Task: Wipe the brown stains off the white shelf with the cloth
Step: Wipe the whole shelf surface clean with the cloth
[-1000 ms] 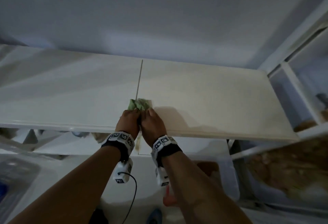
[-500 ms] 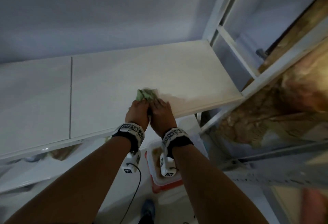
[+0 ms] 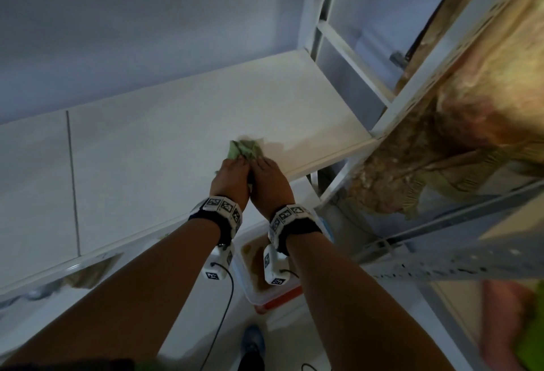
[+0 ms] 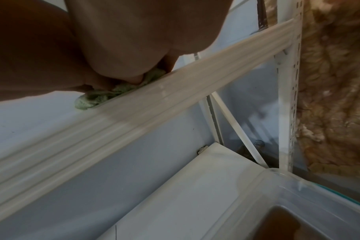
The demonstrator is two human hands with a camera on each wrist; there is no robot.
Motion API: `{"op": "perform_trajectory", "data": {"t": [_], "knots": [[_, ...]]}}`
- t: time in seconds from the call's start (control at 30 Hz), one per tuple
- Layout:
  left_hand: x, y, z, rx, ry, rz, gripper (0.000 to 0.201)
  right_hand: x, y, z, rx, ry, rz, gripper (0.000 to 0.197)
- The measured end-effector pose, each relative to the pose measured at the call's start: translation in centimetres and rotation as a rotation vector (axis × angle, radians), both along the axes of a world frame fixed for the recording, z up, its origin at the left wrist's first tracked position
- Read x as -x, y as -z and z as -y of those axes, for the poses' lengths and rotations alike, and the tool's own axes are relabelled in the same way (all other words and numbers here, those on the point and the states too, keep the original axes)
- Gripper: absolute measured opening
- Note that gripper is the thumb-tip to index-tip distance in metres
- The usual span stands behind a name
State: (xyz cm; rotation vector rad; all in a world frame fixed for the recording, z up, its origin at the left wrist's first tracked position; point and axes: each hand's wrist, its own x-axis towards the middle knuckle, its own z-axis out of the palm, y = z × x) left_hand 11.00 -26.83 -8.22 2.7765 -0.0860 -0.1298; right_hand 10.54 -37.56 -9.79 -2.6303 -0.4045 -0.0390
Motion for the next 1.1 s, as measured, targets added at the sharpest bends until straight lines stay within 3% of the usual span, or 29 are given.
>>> {"op": "perform_trajectory", "data": {"t": [0.37, 0.63, 0.87, 1.1], "knots": [[0.1, -0.3, -0.4, 0.008, 0.006, -0.036, 0.028, 0.6, -1.1, -0.5, -0.037, 0.054, 0.028, 0.038], [1.5, -1.5, -1.5, -0.052, 0.124, -0.058, 0.035, 1.4, -1.9, -1.5, 0.043, 0.091, -0.061, 0.033], [3.7, -1.1, -6.9, 0.024, 0.119, -0.060, 0.033, 4.0, -3.9, -6.6, 0.162, 0.040, -0.154, 0.039], [6.1, -2.3, -16.5, 0.020, 0.045, -0.130, 0.027, 6.0, -5.9, -16.1, 0.260, -0.065, -0.187, 0.025]]}}
